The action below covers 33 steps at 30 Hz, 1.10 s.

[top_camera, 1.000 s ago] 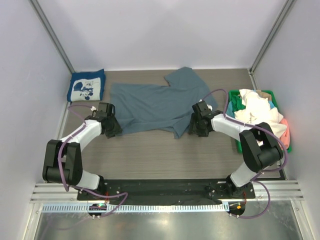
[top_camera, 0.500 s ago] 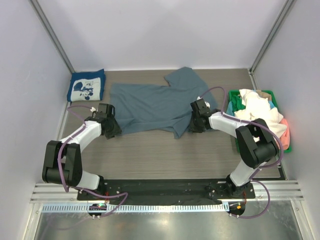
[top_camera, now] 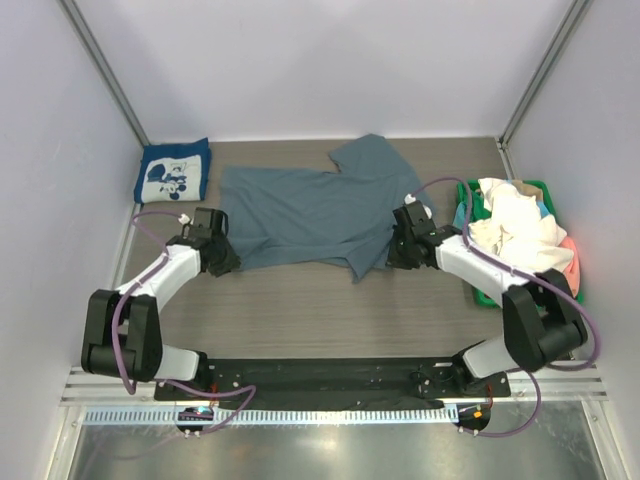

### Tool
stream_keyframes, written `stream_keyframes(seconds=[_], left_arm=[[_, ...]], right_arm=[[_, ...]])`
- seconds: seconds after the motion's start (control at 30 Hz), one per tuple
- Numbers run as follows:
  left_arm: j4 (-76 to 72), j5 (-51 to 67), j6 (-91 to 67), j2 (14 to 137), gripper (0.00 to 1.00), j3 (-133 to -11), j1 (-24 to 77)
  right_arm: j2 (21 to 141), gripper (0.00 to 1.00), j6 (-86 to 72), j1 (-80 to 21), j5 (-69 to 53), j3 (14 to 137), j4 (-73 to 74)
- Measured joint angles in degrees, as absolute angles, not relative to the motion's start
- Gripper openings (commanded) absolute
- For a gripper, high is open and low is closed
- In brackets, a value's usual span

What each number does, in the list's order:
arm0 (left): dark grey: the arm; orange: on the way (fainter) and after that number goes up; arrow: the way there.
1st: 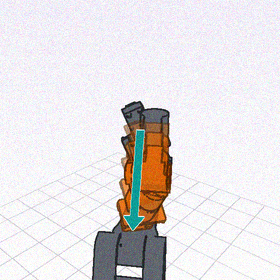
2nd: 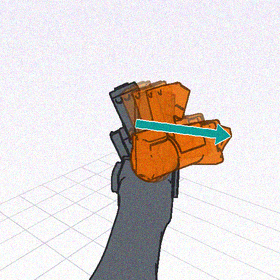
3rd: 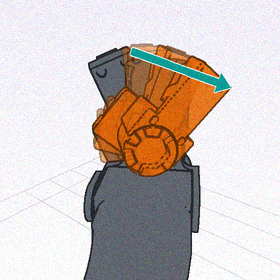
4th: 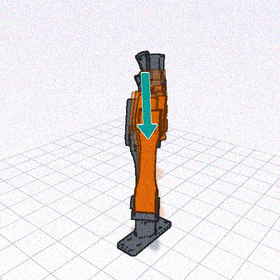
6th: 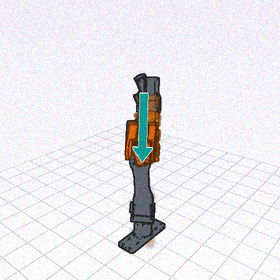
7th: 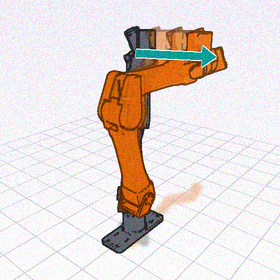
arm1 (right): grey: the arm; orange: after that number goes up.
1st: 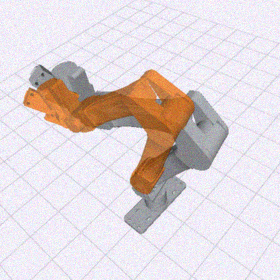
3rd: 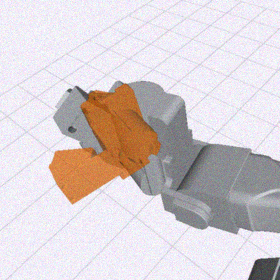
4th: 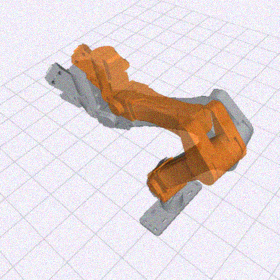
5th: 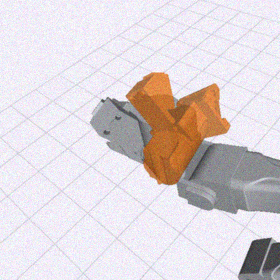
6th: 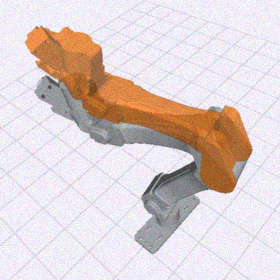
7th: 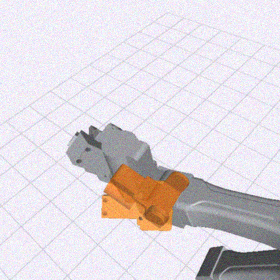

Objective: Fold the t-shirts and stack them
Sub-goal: Flatten the tshirt out

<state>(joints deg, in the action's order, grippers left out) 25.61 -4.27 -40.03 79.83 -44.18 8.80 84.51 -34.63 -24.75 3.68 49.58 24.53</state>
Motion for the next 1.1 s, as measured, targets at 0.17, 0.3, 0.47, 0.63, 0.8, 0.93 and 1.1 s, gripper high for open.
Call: stream_keyframes(seconds=[0.17,0.3,0.47,0.63,0.8,0.93,1.1], left_arm=[[26.4,-4.2,-40.1,76.7,0.18,-44.1,8.8],[28.0,-3.9,-40.3,73.1,0.13,-43.9,8.8],[31.1,-4.2,-40.5,66.4,0.13,-43.1,8.8],[34.5,-5.3,-41.5,58.5,0.48,-41.3,8.7],[34.1,-5.5,-42.7,56.4,0.50,-38.0,8.6],[29.8,-5.6,-43.9,60.6,0.49,-33.6,8.6],[23.5,-5.6,-44.7,70.0,0.45,-32.0,8.6]], right_arm=[[76.3,0.01,-34.6,-24.8,3.0,49.1,28.4],[69.4,0.01,-34.6,-24.8,2.9,47.2,32.3],[56.2,0.01,-36.1,-24.8,4.8,46.0,38.8],[40.6,0.01,-39.0,-24.8,6.6,45.9,45.2],[31.2,0.01,-41.7,-24.8,6.9,45.0,51.4],[29.9,0.01,-43.3,-24.8,6.2,42.3,54.0],[30.8,0.01,-43.7,-24.8,6.4,41.9,55.6]])
